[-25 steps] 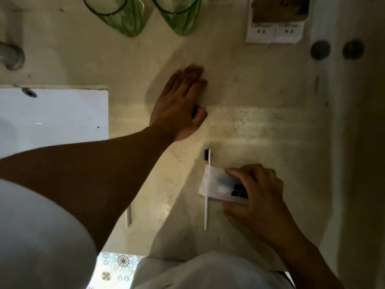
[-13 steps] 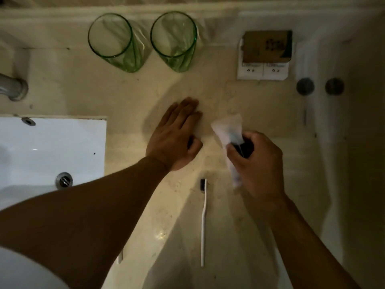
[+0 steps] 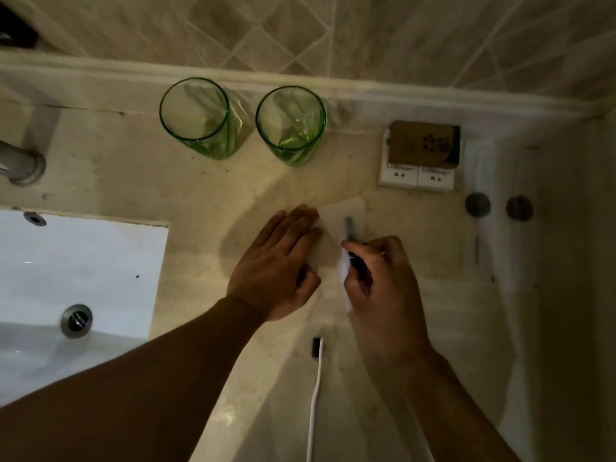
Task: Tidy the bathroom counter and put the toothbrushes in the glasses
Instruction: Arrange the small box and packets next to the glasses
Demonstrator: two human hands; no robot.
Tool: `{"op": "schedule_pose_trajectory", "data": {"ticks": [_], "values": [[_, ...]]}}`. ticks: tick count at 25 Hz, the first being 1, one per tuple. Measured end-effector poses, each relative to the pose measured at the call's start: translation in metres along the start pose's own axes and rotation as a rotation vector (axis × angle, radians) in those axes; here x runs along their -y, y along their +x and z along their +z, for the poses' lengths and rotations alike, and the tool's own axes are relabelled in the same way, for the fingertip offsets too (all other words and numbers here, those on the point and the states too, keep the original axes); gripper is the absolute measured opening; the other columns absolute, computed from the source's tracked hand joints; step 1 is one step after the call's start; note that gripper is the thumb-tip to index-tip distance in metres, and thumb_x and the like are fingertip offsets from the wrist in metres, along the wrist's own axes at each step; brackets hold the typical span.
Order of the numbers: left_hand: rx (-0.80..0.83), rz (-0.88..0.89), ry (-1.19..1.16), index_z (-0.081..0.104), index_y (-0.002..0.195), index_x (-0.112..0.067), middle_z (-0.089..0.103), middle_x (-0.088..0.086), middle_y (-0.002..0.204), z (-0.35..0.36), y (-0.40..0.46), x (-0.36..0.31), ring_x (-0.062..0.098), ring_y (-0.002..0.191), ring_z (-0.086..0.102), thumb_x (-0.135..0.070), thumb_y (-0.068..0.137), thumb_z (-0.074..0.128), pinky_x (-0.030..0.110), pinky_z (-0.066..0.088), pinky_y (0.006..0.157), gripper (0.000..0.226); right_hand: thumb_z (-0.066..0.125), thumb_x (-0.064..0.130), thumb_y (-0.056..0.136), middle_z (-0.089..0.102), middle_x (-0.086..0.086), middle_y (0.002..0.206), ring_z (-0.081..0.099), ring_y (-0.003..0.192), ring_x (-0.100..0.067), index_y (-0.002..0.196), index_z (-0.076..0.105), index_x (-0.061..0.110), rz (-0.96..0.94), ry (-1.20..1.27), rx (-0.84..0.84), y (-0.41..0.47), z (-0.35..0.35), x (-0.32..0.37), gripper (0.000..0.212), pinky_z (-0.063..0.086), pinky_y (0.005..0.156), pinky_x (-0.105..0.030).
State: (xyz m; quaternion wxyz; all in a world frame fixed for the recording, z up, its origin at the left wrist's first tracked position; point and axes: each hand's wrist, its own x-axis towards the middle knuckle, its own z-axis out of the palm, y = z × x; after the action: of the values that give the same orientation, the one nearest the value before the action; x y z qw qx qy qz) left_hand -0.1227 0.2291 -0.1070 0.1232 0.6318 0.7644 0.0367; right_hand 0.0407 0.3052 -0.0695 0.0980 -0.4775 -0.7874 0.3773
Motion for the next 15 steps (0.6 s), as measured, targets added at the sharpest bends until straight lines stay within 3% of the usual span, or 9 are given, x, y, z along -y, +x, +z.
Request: {"op": "schedule_pose_trajectory", "data": {"ticks": [3, 6, 10, 12, 15], "values": [[0.008, 0.008, -0.011, 0.037, 0.148, -0.012, 0.028, 0.013, 0.160, 0.000, 0.001, 0.001, 0.024, 0.152, 0.013, -0.043, 0.087, 0.042, 0.042, 0.010, 0.124, 0.068, 0.063, 0.024, 0.093, 0.032, 0.014, 0.132, 0.047, 0.106, 0.004, 0.141, 0.038, 0.044, 0.068, 0.009, 0.072, 0.012, 0.003, 0.008, 0.058, 0.050, 0.092, -0.014], [0.015, 0.011, -0.015, 0.038, 0.148, -0.012, 0.028, 0.013, 0.160, -0.001, 0.001, 0.001, 0.024, 0.152, 0.014, -0.044, 0.088, 0.040, 0.044, 0.012, 0.124, 0.068, 0.069, 0.025, 0.088, 0.029, 0.013, 0.134, 0.037, 0.107, 0.006, 0.148, 0.026, 0.048, 0.076, -0.051, 0.111, 0.024, 0.005, 0.017, 0.077, 0.037, 0.091, -0.007], [0.024, 0.002, -0.018, 0.038, 0.148, -0.013, 0.028, 0.013, 0.160, -0.001, 0.000, 0.001, 0.025, 0.152, 0.014, -0.045, 0.088, 0.038, 0.045, 0.014, 0.124, 0.068, 0.072, 0.022, 0.085, 0.036, 0.014, 0.138, 0.046, 0.119, -0.001, 0.148, 0.021, 0.046, 0.092, 0.030, 0.043, 0.032, 0.006, 0.015, 0.084, 0.050, 0.096, -0.024], [0.024, 0.003, -0.017, 0.039, 0.148, -0.013, 0.029, 0.014, 0.160, -0.001, 0.000, 0.001, 0.025, 0.151, 0.016, -0.045, 0.087, 0.039, 0.045, 0.015, 0.123, 0.069, 0.071, 0.022, 0.085, 0.044, 0.013, 0.134, 0.052, 0.119, -0.006, 0.143, 0.031, 0.042, 0.134, 0.077, -0.005, 0.032, 0.007, 0.011, 0.073, 0.054, 0.093, -0.028], [0.009, 0.008, 0.007, 0.043, 0.144, -0.010, 0.039, 0.017, 0.154, -0.002, 0.001, 0.001, 0.028, 0.149, 0.022, -0.043, 0.087, 0.042, 0.044, 0.014, 0.123, 0.066, 0.070, 0.019, 0.085, 0.054, 0.013, 0.118, 0.047, 0.110, -0.007, 0.119, 0.058, 0.035, 0.038, -0.133, -0.079, 0.031, 0.004, 0.006, 0.039, 0.055, 0.088, -0.033]]}}
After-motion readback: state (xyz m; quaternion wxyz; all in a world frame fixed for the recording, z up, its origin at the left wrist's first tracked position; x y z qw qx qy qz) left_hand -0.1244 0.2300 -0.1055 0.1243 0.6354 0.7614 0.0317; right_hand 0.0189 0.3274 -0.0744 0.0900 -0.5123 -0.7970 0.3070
